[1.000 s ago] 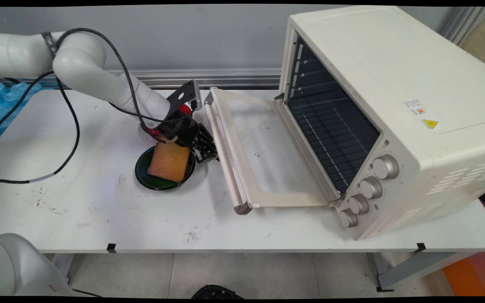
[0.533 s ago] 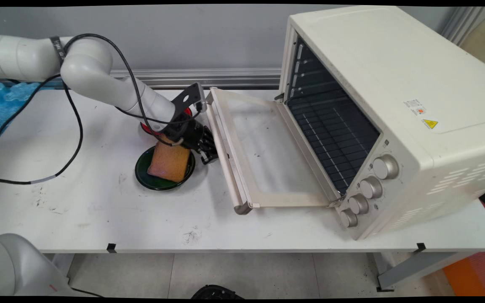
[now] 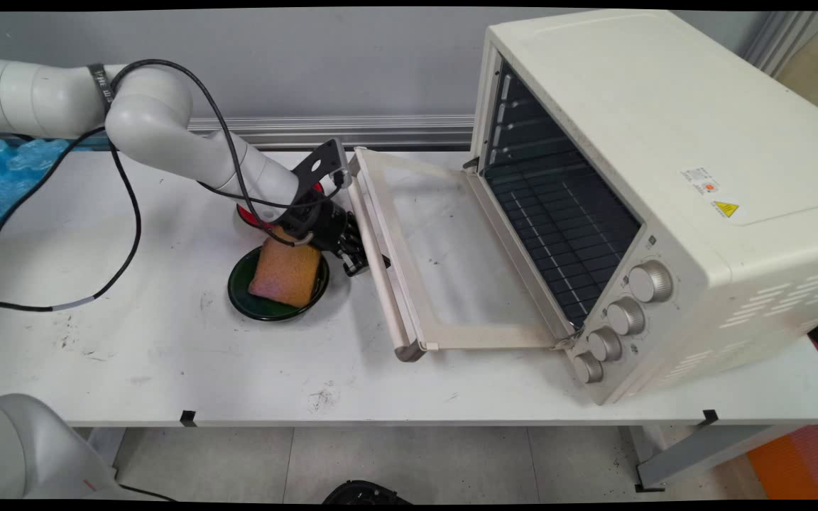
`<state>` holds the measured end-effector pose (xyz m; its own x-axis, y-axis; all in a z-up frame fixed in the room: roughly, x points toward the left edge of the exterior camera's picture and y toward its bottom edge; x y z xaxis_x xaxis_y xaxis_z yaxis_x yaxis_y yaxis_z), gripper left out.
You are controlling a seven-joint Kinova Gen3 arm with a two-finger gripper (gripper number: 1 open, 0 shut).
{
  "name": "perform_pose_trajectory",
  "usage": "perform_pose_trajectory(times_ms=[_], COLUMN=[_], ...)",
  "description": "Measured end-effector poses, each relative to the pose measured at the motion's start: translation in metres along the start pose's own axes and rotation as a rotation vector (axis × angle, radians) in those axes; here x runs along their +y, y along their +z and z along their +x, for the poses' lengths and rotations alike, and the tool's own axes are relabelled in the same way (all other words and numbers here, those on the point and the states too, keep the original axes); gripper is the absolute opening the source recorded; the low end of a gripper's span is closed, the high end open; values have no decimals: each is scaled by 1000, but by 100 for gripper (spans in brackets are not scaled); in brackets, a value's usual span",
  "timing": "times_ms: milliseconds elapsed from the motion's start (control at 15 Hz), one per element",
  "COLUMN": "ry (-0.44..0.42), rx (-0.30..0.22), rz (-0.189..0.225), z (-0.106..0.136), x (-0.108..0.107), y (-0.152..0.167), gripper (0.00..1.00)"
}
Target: Close the oven
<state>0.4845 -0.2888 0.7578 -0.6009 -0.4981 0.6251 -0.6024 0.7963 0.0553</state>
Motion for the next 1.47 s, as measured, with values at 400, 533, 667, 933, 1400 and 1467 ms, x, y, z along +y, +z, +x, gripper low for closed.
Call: perform_pose_trajectory(times_ms=[400, 533, 667, 933, 1400, 1467], ry=[6, 10, 15, 26, 37, 38], rx=[31, 45, 62, 101, 190, 205], rz=[-1, 0, 1, 2, -1, -2], z=[6, 10, 16, 32, 75, 82], x=[-1, -2, -4, -6, -7, -8], y=[-7, -10, -13, -20, -31, -32], gripper=[0, 0, 0, 0, 0, 0])
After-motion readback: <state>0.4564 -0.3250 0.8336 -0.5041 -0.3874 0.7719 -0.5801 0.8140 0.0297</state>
